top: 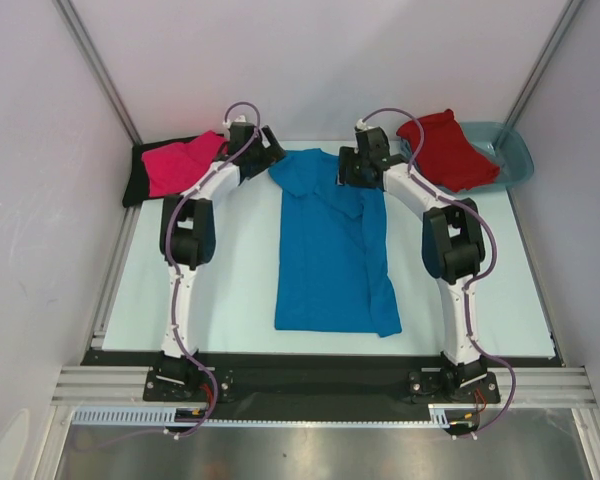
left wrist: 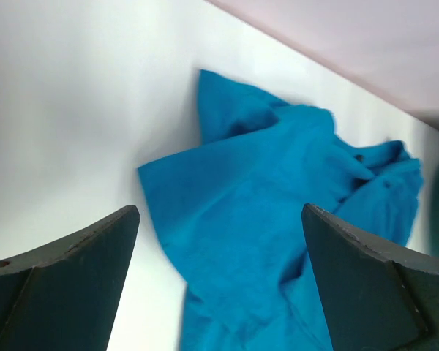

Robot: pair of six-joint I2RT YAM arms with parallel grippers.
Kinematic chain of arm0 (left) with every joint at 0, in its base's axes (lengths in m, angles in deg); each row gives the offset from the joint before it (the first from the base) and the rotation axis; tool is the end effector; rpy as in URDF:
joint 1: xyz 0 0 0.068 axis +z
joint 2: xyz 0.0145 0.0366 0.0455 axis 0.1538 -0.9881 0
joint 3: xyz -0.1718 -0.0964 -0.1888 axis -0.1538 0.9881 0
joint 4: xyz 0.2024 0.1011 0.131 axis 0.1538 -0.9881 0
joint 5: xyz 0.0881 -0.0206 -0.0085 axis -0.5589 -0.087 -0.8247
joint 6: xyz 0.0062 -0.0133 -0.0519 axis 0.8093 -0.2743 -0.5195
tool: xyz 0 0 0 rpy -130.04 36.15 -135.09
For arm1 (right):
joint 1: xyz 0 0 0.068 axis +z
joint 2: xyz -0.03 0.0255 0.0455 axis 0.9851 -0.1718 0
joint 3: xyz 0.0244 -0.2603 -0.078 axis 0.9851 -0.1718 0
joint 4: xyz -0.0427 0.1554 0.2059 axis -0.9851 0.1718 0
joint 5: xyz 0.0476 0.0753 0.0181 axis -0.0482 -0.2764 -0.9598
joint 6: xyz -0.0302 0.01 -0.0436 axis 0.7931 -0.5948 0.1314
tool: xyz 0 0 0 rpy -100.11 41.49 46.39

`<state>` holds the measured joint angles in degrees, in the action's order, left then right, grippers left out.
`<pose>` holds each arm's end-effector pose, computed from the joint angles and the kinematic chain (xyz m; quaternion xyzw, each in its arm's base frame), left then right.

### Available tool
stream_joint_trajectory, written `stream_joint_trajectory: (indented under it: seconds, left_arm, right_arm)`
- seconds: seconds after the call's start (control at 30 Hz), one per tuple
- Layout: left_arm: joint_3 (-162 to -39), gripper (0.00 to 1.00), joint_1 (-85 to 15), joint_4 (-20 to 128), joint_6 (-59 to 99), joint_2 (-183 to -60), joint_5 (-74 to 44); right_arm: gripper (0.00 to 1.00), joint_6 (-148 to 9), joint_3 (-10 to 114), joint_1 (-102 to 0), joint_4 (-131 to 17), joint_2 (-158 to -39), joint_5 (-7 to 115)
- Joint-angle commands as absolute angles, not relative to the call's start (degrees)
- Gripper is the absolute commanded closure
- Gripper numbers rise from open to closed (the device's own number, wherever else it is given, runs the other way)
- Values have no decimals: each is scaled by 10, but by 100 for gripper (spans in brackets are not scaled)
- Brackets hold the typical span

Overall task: Fold and stack the t-shirts
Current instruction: Fold the tshirt

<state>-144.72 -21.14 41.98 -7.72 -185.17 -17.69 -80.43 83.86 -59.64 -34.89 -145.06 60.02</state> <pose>0.5480 -0.1230 0.1852 -0.1791 0.8593 -0.2449 0.4119 0.4805 0.1807 0.2191 -0.0278 0.9151 0.1474 0.3742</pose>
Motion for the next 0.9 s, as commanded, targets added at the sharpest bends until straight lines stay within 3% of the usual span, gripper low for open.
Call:
stream_joint_trajectory:
  seconds: [0.0, 0.13, 0.3, 0.47, 0.53, 0.67, 0.7, 0.77, 0.8, 0.87]
  left_arm:
    - [-1478, 0, -206, 385, -50, -1855, -215]
    - [-1485, 1, -199, 377, -55, -1871, -207]
    - [-1503, 22, -198, 378, -68, -1897, -184]
    - [-1479, 26, -197, 411, -86, -1900, -165]
    - [-1461, 32, -197, 425, -95, -1893, -161]
    - [-1457, 56, -197, 449, -113, -1895, -149]
    - [-1461, 69, -197, 451, -120, -1900, -148]
    - [-1466, 78, -197, 456, -126, -1905, -142]
    - [-1468, 91, -197, 457, -130, -1907, -139]
    - [-1464, 98, -197, 465, -133, -1905, -136]
  right_arm:
    - [33, -793, 834, -598, -368, -1408, 602]
    - [33, -794, 829, -602, -369, -1407, 605]
    - [33, -791, 826, -603, -366, -1401, 613]
    - [33, -789, 816, -608, -366, -1399, 618]
    - [33, -789, 815, -609, -365, -1399, 619]
    - [33, -788, 812, -609, -362, -1399, 620]
    - [33, -787, 812, -610, -362, -1399, 620]
    - [34, -787, 808, -610, -361, -1398, 620]
    - [34, -787, 807, -610, -361, -1397, 620]
    - [33, -786, 804, -611, -361, -1398, 620]
